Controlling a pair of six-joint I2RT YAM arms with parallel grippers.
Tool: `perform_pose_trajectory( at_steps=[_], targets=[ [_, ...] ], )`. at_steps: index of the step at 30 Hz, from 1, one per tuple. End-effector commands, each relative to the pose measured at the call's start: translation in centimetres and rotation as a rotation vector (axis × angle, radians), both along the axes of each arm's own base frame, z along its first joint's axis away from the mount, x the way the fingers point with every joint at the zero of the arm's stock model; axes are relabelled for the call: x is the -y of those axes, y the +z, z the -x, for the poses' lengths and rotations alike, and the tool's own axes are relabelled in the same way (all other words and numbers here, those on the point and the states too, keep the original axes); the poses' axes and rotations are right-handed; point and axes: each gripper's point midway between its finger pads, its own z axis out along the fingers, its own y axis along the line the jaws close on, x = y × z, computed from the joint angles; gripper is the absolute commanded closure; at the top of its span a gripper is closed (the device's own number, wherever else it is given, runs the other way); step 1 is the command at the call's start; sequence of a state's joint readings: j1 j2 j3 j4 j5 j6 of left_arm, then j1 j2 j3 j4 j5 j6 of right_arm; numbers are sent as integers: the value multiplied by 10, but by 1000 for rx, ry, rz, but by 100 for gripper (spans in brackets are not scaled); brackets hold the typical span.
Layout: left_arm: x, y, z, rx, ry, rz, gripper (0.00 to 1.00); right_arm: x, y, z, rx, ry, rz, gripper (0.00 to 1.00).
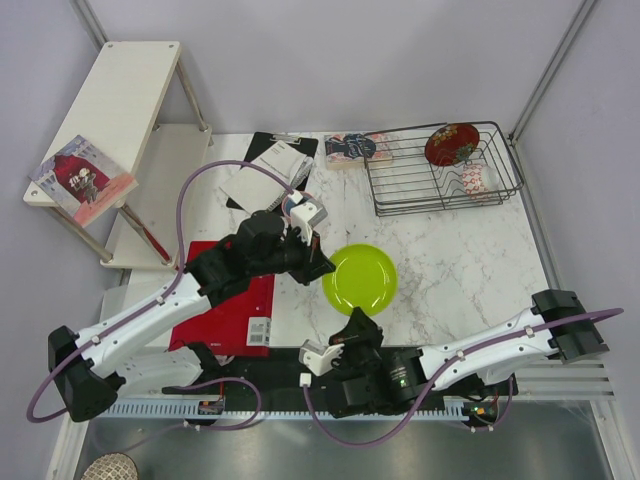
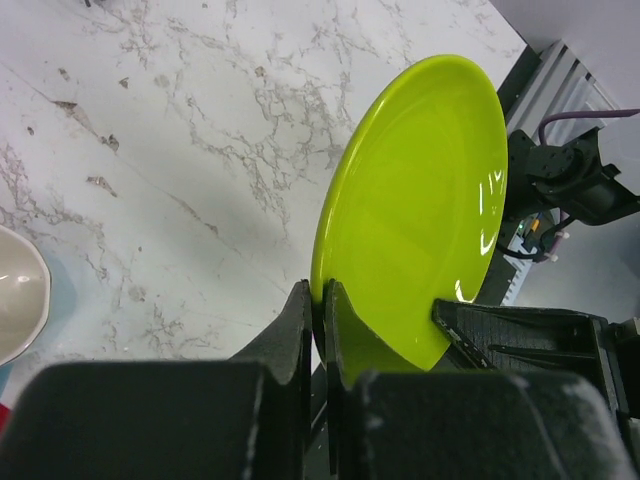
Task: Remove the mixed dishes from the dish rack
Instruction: Pick up the plate from the dish rack, then place the plate at the center of the board.
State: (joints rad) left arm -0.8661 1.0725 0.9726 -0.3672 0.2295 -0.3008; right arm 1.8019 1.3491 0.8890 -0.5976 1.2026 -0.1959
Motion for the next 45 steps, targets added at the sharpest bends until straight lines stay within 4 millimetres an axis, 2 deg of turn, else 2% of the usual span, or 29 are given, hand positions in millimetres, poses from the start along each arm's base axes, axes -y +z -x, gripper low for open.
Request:
perform_pose_trajectory(
  at_steps=[1, 2, 5, 8, 10, 13, 14, 16, 17, 19, 20, 22, 23, 24, 25, 27, 28, 30, 31, 32, 34, 35, 36, 38, 41, 44, 45],
  targets=[
    [-3, 1, 7, 41, -39, 3, 98, 2, 22, -3, -9, -55, -155, 76],
    [-3, 1, 6, 42, -32, 5, 98, 0, 25, -3, -28, -61, -195, 60],
    [-2, 5, 2, 49, -10, 16, 98, 0, 31, -1, -58, -70, -267, 38],
    [-1, 8, -5, 53, 27, 27, 98, 1, 39, -1, -82, -80, -335, 29],
    [-2, 13, -11, 60, 64, 40, 98, 0, 45, 1, -124, -85, -411, 27],
    [-5, 19, -24, 67, 134, 56, 98, 3, 70, 2, -199, -88, -592, 23],
    [-6, 20, -27, 65, 148, 62, 98, 5, 92, 2, -242, -81, -714, 20],
    [-9, 23, -36, 57, 196, 74, 98, 12, 117, 2, -301, -67, -863, 16],
    [-10, 25, -39, 58, 210, 79, 98, 25, 144, -1, -343, -62, -1019, 13],
    [-10, 24, -44, 48, 229, 81, 98, 42, 166, -5, -381, -57, -1165, 11],
    [-8, 27, -46, 53, 228, 91, 98, 65, 187, -12, -408, -72, -1323, 11],
    [1, 20, -46, 23, 203, 83, 98, 92, 201, -21, -422, -111, -1475, 11],
    [5, 16, -47, 7, 193, 81, 98, 115, 207, -29, -432, -139, -1593, 11],
    [12, 14, -43, -24, 171, 93, 98, 126, 208, -33, -432, -157, -1639, 11],
    [18, -1, -45, -65, 166, 70, 98, 134, 204, -35, -425, -173, -1664, 12],
    [29, -9, -42, -119, 137, 78, 98, 155, 205, -42, -422, -221, -1741, 13],
    [34, -24, -45, -154, 137, 54, 98, 159, 204, -44, -418, -232, -1747, 13],
    [43, -33, -45, -195, 130, 45, 98, 165, 200, -46, -394, -281, -1742, 13],
    [47, -38, -46, -203, 129, 37, 98, 165, 199, -47, -388, -290, -1739, 13],
    [50, -52, -48, -228, 134, 10, 98, 163, 198, -46, -381, -292, -1727, 13],
    [57, -57, -52, -235, 139, -5, 98, 160, 196, -46, -370, -296, -1707, 13],
    [60, -70, -55, -251, 150, -32, 98, 159, 196, -46, -369, -296, -1703, 13],
    [64, -70, -57, -254, 152, -34, 98, 158, 196, -45, -368, -295, -1700, 13],
    [70, -88, -60, -286, 163, -69, 98, 157, 196, -45, -367, -293, -1697, 13],
    [78, -100, -65, -305, 175, -95, 98, 155, 195, -45, -368, -287, -1694, 13],
    [85, -121, -69, -330, 189, -142, 98, 155, 192, -45, -357, -281, -1669, 13],
    [88, -121, -73, -325, 194, -146, 98, 155, 192, -45, -359, -279, -1672, 13]
  ],
)
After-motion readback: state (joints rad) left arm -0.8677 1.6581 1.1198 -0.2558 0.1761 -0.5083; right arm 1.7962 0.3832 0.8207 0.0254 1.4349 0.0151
